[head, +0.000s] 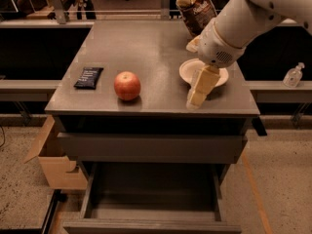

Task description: Place apple into middle drawer

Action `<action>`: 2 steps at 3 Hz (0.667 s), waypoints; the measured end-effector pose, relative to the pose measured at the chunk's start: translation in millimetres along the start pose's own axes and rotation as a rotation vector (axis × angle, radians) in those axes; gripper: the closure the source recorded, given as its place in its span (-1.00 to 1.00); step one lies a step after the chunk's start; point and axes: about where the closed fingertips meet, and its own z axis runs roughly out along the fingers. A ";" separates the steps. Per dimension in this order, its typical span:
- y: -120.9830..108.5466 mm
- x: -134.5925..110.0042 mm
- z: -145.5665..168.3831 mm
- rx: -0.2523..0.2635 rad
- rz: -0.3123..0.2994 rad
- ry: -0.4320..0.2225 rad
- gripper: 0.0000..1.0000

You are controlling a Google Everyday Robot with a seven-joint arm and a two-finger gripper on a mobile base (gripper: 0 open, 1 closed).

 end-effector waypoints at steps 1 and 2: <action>-3.3 -15.6 30.4 0.000 0.002 -0.075 -1.00; -8.5 -30.1 51.6 0.002 0.004 -0.138 -1.00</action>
Offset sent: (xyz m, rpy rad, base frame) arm 0.0362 0.0721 -0.0425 0.2169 -0.0276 0.0435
